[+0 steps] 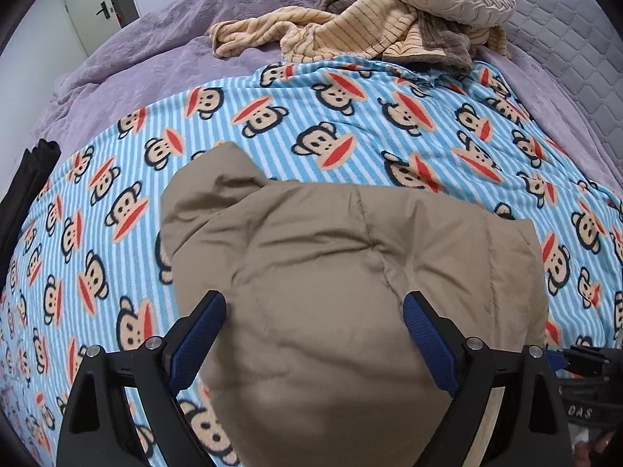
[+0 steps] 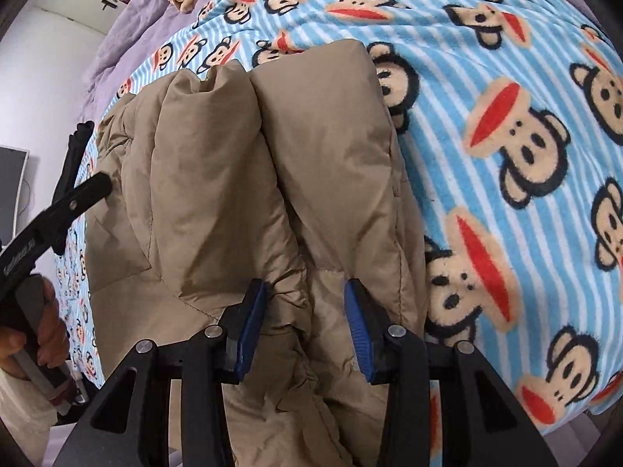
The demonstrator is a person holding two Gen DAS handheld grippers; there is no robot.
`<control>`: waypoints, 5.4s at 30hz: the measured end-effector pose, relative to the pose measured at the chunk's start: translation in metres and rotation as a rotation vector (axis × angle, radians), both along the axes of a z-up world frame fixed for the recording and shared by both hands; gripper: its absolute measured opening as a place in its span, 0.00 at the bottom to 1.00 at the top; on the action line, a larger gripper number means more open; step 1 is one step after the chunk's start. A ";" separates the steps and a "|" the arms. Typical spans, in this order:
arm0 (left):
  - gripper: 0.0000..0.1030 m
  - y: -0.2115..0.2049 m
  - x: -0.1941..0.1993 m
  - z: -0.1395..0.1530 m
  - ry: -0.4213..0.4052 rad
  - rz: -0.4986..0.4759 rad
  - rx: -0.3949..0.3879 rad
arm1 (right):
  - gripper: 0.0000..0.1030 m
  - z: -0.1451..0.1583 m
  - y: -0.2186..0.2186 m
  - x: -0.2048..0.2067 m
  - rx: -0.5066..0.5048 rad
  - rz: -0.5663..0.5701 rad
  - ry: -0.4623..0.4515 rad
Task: Fold large clothes
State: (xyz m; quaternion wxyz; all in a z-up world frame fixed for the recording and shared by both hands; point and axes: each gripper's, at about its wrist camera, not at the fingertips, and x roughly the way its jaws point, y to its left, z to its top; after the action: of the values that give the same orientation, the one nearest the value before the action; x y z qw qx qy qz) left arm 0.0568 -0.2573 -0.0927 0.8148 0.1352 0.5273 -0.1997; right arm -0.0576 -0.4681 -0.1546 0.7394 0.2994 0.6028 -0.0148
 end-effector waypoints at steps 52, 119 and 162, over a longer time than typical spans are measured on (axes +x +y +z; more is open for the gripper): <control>0.99 0.115 -0.073 -0.008 0.193 0.129 -0.110 | 0.79 0.067 0.020 -0.059 -0.136 -0.141 -0.034; 0.72 0.080 0.003 -0.030 0.348 0.157 -0.535 | 0.45 -0.006 0.000 0.074 0.436 0.164 -0.058; 0.85 0.403 0.187 -0.005 -0.015 0.389 -0.309 | 0.34 0.089 0.275 0.204 0.040 0.219 -0.351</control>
State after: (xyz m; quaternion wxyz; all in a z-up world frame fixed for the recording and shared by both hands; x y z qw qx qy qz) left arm 0.2436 0.1455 -0.0980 0.8527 -0.0933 0.5007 -0.1163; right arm 0.1461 -0.1931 -0.0651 0.8243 0.2445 0.4937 0.1300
